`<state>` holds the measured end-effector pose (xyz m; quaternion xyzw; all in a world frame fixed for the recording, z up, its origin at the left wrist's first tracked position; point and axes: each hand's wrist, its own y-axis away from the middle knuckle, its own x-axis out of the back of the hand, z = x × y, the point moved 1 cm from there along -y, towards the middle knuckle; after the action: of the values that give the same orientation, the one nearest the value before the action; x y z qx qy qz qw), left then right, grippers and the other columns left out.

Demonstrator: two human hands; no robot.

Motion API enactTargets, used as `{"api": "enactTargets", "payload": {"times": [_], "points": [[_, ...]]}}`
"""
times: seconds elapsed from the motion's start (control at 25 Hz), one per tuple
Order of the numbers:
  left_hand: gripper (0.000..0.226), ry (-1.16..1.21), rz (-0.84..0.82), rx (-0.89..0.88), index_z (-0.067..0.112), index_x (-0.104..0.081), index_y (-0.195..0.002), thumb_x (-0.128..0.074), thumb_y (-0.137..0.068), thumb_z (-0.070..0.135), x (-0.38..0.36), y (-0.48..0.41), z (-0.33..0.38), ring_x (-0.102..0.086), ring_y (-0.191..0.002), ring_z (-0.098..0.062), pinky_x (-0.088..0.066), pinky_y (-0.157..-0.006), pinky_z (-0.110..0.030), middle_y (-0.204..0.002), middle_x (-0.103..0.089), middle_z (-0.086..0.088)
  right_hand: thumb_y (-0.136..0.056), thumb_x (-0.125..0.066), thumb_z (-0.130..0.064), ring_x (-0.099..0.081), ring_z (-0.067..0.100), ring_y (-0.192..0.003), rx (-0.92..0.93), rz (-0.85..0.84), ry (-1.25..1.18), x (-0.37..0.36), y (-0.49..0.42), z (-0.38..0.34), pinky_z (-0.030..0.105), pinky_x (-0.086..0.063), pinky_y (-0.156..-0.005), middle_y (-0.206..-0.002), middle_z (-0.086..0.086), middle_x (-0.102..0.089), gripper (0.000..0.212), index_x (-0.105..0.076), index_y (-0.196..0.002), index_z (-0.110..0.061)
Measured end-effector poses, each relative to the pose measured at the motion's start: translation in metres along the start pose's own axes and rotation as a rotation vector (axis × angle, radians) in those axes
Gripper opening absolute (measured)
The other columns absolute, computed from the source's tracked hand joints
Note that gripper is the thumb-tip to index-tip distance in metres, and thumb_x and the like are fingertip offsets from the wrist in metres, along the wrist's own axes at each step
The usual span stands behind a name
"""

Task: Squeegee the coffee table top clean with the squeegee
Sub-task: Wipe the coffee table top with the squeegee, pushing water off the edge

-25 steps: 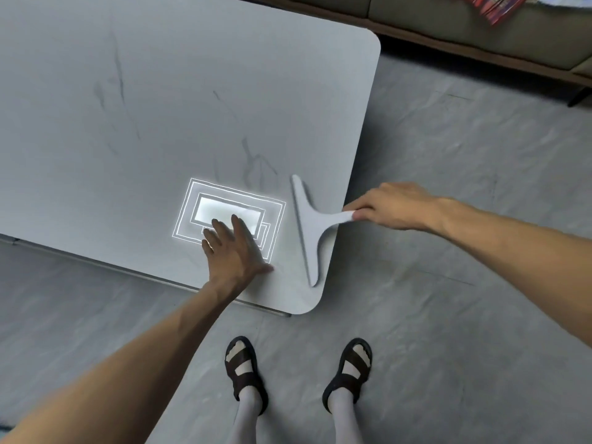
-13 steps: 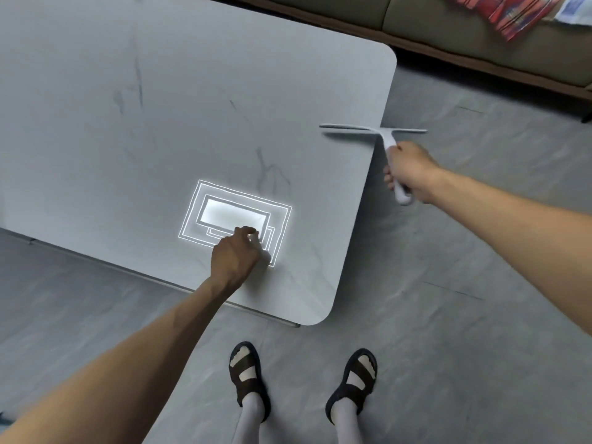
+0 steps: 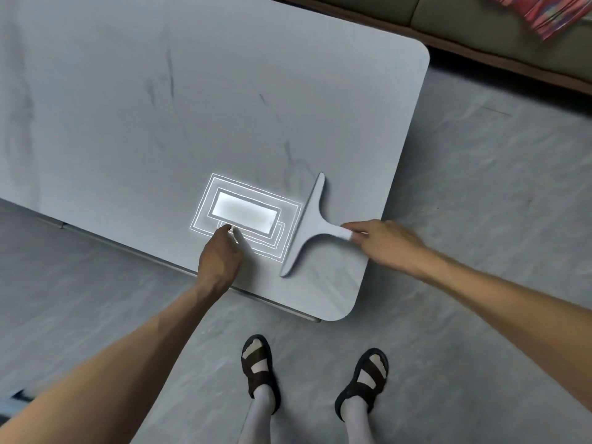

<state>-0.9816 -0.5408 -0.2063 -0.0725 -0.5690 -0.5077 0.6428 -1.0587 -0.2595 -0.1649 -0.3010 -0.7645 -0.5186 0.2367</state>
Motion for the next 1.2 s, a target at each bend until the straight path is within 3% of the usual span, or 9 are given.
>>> {"api": "enactTargets", "payload": {"times": [0.16, 0.24, 0.4, 0.52, 0.6, 0.8, 0.96, 1.08, 1.2], "points": [[0.039, -0.021, -0.037, -0.023, 0.009, -0.05, -0.134, -0.042, -0.096, 0.013, -0.003, 0.005, -0.001, -0.057, -0.119, -0.034, -0.044, -0.097, -0.036, -0.13, -0.061, -0.013, -0.09, -0.036, -0.049, -0.061, 0.024, -0.086, -0.133, 0.077, 0.281, 0.061, 0.007, 0.056, 0.033, -0.044, -0.067, -0.105, -0.008, -0.069, 0.035, -0.054, -0.116, -0.062], [0.034, 0.01, -0.022, -0.033, 0.009, -0.054, -0.127, -0.042, -0.096, 0.015, -0.007, 0.007, 0.0, -0.06, -0.111, -0.037, -0.047, -0.092, -0.038, -0.119, -0.066, -0.014, -0.089, -0.037, -0.051, -0.057, 0.021, -0.079, -0.073, 0.108, 0.281, 0.073, 0.005, 0.055, 0.031, -0.039, -0.062, -0.097, -0.009, -0.068, 0.033, -0.055, -0.115, -0.061], [0.035, 0.112, 0.034, 0.045, 0.013, -0.05, -0.127, -0.038, -0.099, 0.03, -0.008, 0.005, 0.004, -0.061, -0.107, -0.038, -0.046, -0.085, -0.038, -0.112, -0.068, -0.016, -0.091, -0.034, -0.054, -0.054, 0.018, -0.117, 0.257, -0.038, 0.258, 0.023, -0.02, -0.023, 0.031, -0.036, -0.077, -0.129, -0.021, -0.06, 0.036, -0.053, -0.122, -0.056], [0.042, 0.108, -0.008, 0.061, 0.012, -0.045, -0.134, -0.046, -0.093, 0.018, -0.005, -0.001, -0.003, -0.06, -0.111, -0.037, -0.042, -0.083, -0.034, -0.121, -0.065, -0.016, -0.095, -0.035, -0.051, -0.048, 0.018, -0.126, 0.389, -0.182, 0.228, -0.025, -0.035, -0.077, 0.033, -0.036, -0.09, -0.137, -0.016, -0.055, 0.039, -0.051, -0.13, -0.049], [0.048, 0.084, -0.032, 0.042, 0.011, -0.043, -0.138, -0.049, -0.091, 0.016, -0.006, -0.001, -0.004, -0.057, -0.119, -0.035, -0.044, -0.092, -0.036, -0.13, -0.061, -0.013, -0.096, -0.034, -0.05, -0.048, 0.019, -0.127, 0.406, -0.21, 0.237, -0.037, -0.04, -0.073, 0.033, -0.036, -0.091, -0.138, -0.014, -0.054, 0.04, -0.049, -0.133, -0.047], [0.058, -0.112, -0.11, -0.176, 0.001, -0.036, -0.144, -0.055, -0.088, 0.005, -0.026, 0.013, 0.023, -0.034, -0.138, -0.035, -0.033, -0.11, -0.042, -0.149, -0.032, -0.023, -0.094, -0.03, -0.051, -0.056, 0.02, -0.117, 0.25, -0.071, 0.304, -0.003, -0.027, 0.032, 0.034, -0.04, -0.081, -0.132, -0.015, -0.059, 0.04, -0.049, -0.128, -0.053], [0.078, -0.505, -0.181, -0.335, -0.002, -0.014, -0.15, -0.054, -0.093, 0.034, -0.061, 0.021, 0.055, -0.021, -0.14, -0.047, -0.027, -0.113, -0.053, -0.152, -0.017, -0.03, -0.095, -0.037, -0.05, -0.063, 0.019, -0.099, 0.097, -0.019, 0.358, 0.045, -0.006, 0.108, 0.032, -0.042, -0.07, -0.116, -0.015, -0.067, 0.029, -0.052, -0.117, -0.061], [0.134, -0.45, -0.254, -0.157, 0.008, 0.003, -0.152, -0.081, -0.061, 0.06, -0.081, 0.024, 0.084, -0.011, -0.137, -0.061, -0.021, -0.114, -0.059, -0.153, -0.002, -0.037, -0.094, -0.039, -0.051, -0.062, 0.021, -0.104, -0.032, 0.01, 0.412, 0.083, 0.003, 0.155, 0.034, -0.044, -0.075, -0.118, -0.012, -0.067, 0.028, -0.054, -0.115, -0.061], [0.145, -0.356, -0.289, -0.015, 0.018, 0.012, -0.152, -0.088, -0.053, 0.055, -0.095, 0.021, 0.102, 0.0, -0.139, -0.062, -0.017, -0.116, -0.06, -0.154, 0.009, -0.035, -0.092, -0.043, -0.052, -0.062, 0.025, -0.1, -0.153, 0.051, 0.422, 0.117, 0.013, 0.184, 0.032, -0.04, -0.071, -0.115, -0.007, -0.068, 0.025, -0.058, -0.11, -0.06]]}}
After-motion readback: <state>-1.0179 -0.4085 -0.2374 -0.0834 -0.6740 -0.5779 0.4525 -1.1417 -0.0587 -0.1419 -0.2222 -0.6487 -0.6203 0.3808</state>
